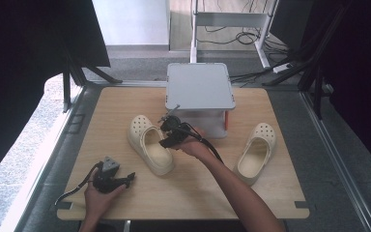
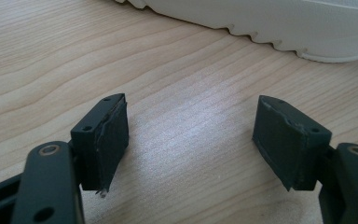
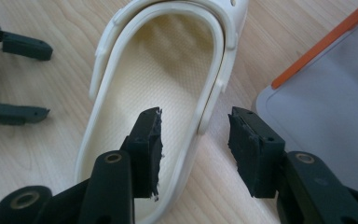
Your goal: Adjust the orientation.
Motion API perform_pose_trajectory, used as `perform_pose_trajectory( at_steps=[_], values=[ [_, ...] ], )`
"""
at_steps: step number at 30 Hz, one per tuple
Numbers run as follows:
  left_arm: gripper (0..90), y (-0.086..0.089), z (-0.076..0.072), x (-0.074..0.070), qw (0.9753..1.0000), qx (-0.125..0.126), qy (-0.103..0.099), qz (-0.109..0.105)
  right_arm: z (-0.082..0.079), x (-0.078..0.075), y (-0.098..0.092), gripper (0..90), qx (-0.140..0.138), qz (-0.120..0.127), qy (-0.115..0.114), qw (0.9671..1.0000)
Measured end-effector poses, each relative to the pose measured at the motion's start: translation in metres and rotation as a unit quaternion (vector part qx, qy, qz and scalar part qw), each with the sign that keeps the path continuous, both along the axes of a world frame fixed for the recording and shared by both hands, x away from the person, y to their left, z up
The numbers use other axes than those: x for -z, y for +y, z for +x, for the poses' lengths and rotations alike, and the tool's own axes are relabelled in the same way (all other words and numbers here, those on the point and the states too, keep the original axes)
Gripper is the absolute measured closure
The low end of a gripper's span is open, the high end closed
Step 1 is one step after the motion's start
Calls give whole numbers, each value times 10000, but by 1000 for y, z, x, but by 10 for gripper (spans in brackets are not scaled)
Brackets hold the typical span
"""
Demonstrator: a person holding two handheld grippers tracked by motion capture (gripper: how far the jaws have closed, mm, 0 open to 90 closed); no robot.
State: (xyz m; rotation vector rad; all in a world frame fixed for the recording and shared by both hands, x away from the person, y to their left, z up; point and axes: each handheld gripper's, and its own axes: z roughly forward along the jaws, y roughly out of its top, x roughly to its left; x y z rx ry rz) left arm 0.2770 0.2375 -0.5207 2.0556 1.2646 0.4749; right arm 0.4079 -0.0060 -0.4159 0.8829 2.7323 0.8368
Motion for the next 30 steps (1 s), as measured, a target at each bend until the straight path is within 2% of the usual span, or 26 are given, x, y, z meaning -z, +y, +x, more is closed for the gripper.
perform_pose_trajectory(
  at_steps=[6, 15, 23, 30],
  values=[
    [270, 0, 0, 0, 10000, 11, 11, -2, 11, 5, 10, 560, 10, -151, -4, 9999],
    [271, 0, 0, 0, 10000, 24, 10, 6, 25, 13, 21, 575, 136, -198, 79, 9997],
    [271, 0, 0, 0, 10000, 23, 5, 10, 32, 16, 26, 602, 187, -220, 139, 9995],
    [271, 0, 0, 0, 10000, 21, 1, 12, 38, 19, 31, 647, 199, -342, 107, 9992]
  ],
)
